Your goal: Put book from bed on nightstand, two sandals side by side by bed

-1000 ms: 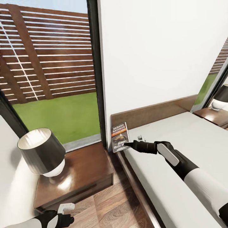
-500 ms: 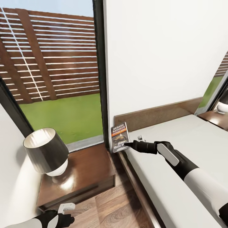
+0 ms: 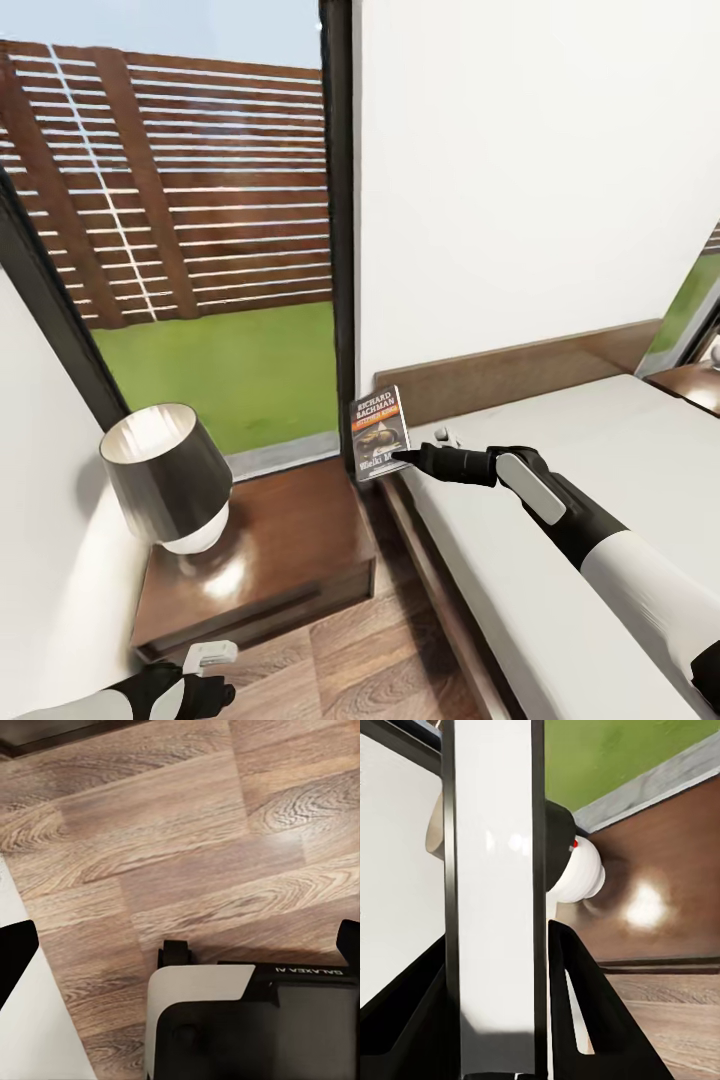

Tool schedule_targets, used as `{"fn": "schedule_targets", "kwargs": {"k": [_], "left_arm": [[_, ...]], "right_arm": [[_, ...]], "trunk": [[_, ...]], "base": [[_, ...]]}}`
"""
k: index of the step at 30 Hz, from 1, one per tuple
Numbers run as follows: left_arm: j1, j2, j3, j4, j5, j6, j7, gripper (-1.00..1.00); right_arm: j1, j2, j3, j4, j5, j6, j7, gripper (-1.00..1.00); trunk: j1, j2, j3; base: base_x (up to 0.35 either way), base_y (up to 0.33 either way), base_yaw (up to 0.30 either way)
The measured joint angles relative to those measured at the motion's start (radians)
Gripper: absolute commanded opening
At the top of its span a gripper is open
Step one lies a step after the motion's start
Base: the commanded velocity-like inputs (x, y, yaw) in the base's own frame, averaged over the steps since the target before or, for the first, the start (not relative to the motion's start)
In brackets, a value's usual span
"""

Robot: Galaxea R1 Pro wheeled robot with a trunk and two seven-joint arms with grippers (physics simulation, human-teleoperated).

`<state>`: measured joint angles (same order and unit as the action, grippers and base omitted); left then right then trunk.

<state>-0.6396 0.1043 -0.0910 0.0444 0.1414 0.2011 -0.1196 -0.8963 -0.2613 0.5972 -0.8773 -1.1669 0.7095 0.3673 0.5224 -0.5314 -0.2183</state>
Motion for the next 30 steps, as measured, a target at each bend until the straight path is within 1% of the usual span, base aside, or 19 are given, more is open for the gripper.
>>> {"fn": "schedule_targets", "kwargs": {"k": [15, 25, 30], "left_arm": [[0.0, 0.0, 0.0, 0.0, 0.001, 0.0, 0.0, 1.0], [0.0, 0.0, 0.0, -0.001, 0.001, 0.001, 0.001, 1.0], [0.0, 0.0, 0.0, 0.0, 0.001, 0.0, 0.001, 1.0]], "right_arm": [[0.0, 0.0, 0.0, 0.0, 0.0, 0.0, 0.0, -1.0], [0.0, 0.0, 0.002, 0.001, 0.0, 0.0, 0.0, -1.0], [0.0, 0.0, 0.002, 0.001, 0.001, 0.0, -0.002, -1.0]], "trunk": [[0.0, 0.0, 0.022], [0.0, 0.0, 0.031], [0.0, 0.0, 0.033]], "base": [[0.0, -0.002, 0.119], [0.0, -0.183, 0.242], [0.0, -0.047, 0.16]]}}
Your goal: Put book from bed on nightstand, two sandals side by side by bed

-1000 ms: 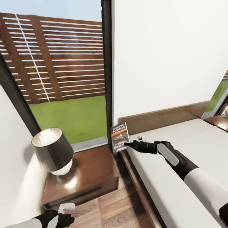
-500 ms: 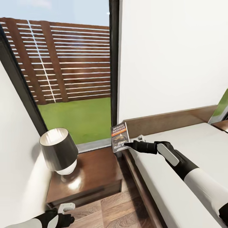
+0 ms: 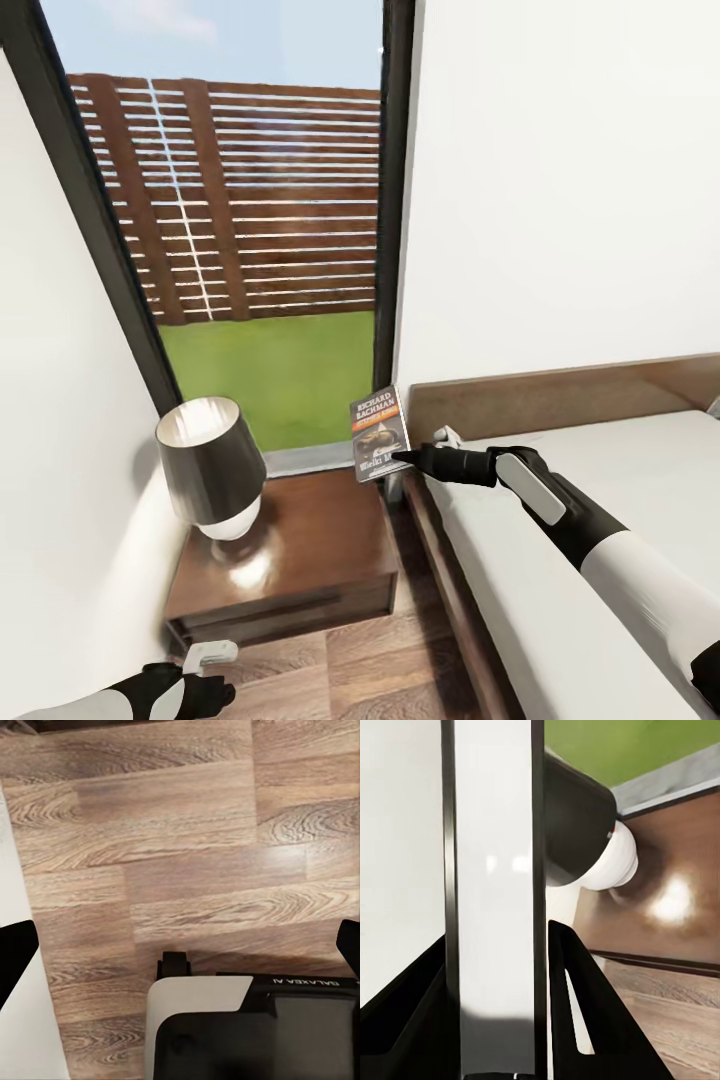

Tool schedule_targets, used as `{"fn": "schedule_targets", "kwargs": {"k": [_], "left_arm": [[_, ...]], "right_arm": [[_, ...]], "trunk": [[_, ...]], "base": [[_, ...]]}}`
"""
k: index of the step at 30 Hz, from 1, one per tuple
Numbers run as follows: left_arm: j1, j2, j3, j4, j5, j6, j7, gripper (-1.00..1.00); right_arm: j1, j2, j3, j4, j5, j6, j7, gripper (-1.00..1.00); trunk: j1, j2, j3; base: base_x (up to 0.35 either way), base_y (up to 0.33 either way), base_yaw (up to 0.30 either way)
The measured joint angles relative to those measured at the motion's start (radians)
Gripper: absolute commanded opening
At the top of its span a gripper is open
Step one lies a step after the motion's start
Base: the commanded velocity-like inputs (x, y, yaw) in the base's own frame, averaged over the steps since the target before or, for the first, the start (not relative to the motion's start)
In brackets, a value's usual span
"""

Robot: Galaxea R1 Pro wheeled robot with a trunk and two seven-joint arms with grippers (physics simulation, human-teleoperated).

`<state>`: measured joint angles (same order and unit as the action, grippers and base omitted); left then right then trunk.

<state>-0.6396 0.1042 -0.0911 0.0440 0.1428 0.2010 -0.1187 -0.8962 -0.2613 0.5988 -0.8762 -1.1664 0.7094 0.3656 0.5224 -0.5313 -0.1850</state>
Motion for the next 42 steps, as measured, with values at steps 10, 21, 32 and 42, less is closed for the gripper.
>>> {"fn": "schedule_targets", "kwargs": {"k": [10, 21, 32, 42], "left_arm": [[0.0, 0.0, 0.0, 0.0, 0.0, 0.0, 0.0, 1.0], [0.0, 0.0, 0.0, 0.0, 0.0, 0.0, 0.0, 1.0], [0.0, 0.0, 0.0, 0.0, 0.0, 0.0, 0.0, 1.0], [0.0, 0.0, 0.0, 0.0, 0.0, 0.0, 0.0, 1.0]], "right_arm": [[0.0, 0.0, 0.0, 0.001, 0.0, 0.0, 0.0, -1.0], [-0.001, 0.0, 0.0, 0.001, 0.002, -0.001, 0.0, -1.0], [0.0, 0.0, 0.0, 0.002, 0.004, -0.001, 0.0, -1.0], [0.0, 0.0, 0.0, 0.03, -0.001, 0.0, 0.0, -1.0]], "trunk": [[0.0, 0.0, 0.0], [0.0, 0.0, 0.0], [0.0, 0.0, 0.0], [0.0, 0.0, 0.0]], "base": [[0.0, -0.006, 0.127], [0.0, 0.0, 0.282], [0.0, 0.0, 0.21], [0.0, 0.134, 0.026]]}}
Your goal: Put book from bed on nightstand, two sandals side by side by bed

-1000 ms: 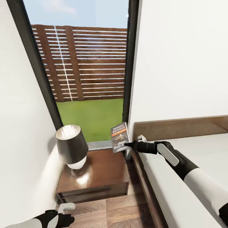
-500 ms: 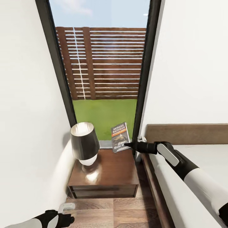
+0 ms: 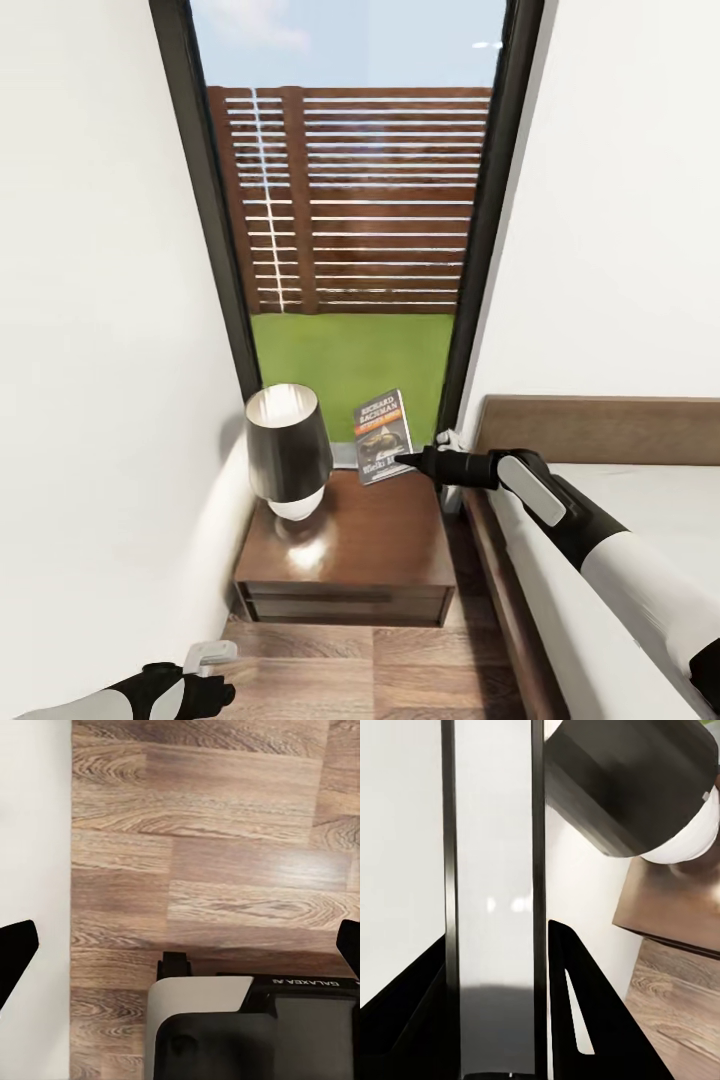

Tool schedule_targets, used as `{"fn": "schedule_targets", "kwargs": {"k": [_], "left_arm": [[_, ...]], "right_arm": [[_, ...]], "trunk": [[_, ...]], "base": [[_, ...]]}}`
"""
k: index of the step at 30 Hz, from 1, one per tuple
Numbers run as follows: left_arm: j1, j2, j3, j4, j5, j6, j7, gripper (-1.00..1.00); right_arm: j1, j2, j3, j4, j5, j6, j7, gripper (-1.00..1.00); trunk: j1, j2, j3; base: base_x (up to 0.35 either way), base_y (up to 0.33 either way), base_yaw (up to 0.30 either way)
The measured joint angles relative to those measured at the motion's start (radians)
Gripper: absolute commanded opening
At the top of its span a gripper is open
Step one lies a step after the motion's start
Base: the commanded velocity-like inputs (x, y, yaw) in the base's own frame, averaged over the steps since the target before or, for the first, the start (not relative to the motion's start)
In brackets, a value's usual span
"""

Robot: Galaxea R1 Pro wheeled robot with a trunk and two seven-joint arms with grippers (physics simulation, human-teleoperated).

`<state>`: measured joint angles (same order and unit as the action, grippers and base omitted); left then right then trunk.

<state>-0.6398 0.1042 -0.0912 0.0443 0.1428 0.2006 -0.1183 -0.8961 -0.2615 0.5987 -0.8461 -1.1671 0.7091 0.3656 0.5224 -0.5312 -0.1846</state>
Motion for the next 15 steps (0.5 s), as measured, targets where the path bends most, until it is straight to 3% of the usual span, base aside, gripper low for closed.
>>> {"fn": "schedule_targets", "kwargs": {"k": [6, 15], "left_arm": [[0.0, 0.0, 0.0, 0.0, 0.0, 0.0, 0.0, 1.0], [0.0, 0.0, 0.0, 0.0, 0.0, -0.001, -0.002, 1.0]], "right_arm": [[0.0, 0.0, 0.0, 0.002, -0.001, 0.0, 0.001, -1.0], [0.0, 0.0, 0.0, 0.025, -0.001, -0.001, 0.003, -1.0]], "trunk": [[0.0, 0.0, 0.0], [0.0, 0.0, 0.0]], "base": [[0.0, 0.099, 0.002], [0.0, 0.009, 0.0]]}}
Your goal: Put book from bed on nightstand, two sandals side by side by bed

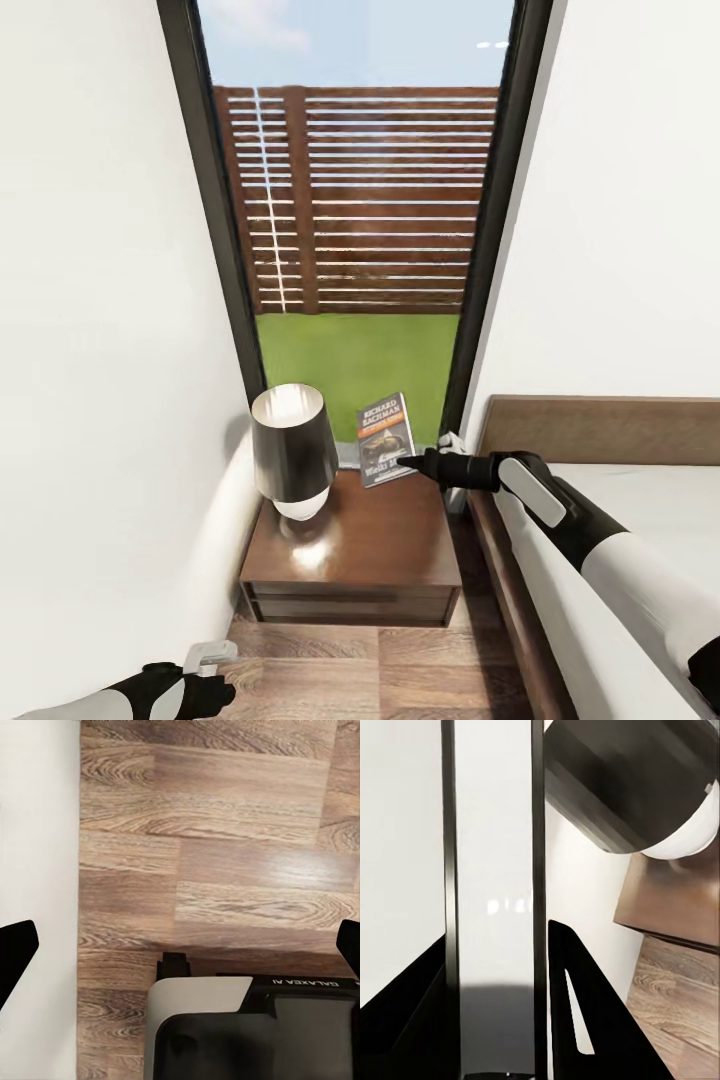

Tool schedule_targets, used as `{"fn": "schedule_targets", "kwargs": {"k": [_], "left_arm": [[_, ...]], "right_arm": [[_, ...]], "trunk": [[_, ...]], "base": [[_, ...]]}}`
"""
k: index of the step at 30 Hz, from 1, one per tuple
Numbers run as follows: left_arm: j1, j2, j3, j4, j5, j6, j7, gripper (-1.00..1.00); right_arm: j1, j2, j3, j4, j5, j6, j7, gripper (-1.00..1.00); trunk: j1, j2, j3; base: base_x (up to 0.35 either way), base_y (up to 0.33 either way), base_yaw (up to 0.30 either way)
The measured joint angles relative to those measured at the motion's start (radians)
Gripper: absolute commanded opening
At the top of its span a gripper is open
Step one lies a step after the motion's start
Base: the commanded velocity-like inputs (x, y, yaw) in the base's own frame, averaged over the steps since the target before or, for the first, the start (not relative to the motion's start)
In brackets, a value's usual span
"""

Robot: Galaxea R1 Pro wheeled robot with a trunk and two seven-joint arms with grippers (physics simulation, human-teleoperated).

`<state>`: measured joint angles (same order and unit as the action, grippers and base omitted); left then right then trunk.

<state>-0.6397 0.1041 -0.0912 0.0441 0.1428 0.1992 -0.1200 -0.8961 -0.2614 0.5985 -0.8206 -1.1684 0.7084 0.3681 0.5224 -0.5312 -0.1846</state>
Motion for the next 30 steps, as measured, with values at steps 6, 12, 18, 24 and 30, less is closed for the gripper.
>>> {"fn": "schedule_targets", "kwargs": {"k": [6, 12, 18, 24, 30], "left_arm": [[0.0, 0.0, 0.0, 0.0, 0.0, 0.0, 0.0, 1.0], [0.0, 0.0, 0.0, 0.0, 0.0, -0.001, 0.0, 1.0], [0.0, -0.001, 0.0, 0.0, 0.0, -0.002, -0.001, 1.0], [0.0, 0.0, 0.0, 0.0, 0.0, -0.002, -0.002, 1.0], [0.0, 0.0, 0.0, 0.0, 0.0, -0.002, -0.002, 1.0]], "right_arm": [[0.0, 0.0, 0.0, 0.002, -0.002, 0.0, -0.001, -1.0], [0.0, 0.0, 0.001, 0.003, -0.001, 0.0, -0.001, -1.0], [-0.001, 0.002, 0.001, 0.003, 0.0, 0.0, -0.009, -1.0], [0.0, 0.005, 0.002, 0.009, -0.001, 0.0, -0.058, -1.0], [0.0, 0.006, 0.003, 0.042, 0.003, -0.002, -0.065, -1.0]], "trunk": [[0.0, 0.0, 0.002], [0.0, 0.0, 0.007], [0.0, 0.0, 0.009], [0.0, 0.0, 0.009], [0.0, 0.0, 0.009]], "base": [[0.0, 0.0, -0.104], [0.0, 0.0, -0.235], [0.0, 0.0, -0.053], [0.0, 0.0, -0.007], [0.0, 0.0, -0.001]]}}
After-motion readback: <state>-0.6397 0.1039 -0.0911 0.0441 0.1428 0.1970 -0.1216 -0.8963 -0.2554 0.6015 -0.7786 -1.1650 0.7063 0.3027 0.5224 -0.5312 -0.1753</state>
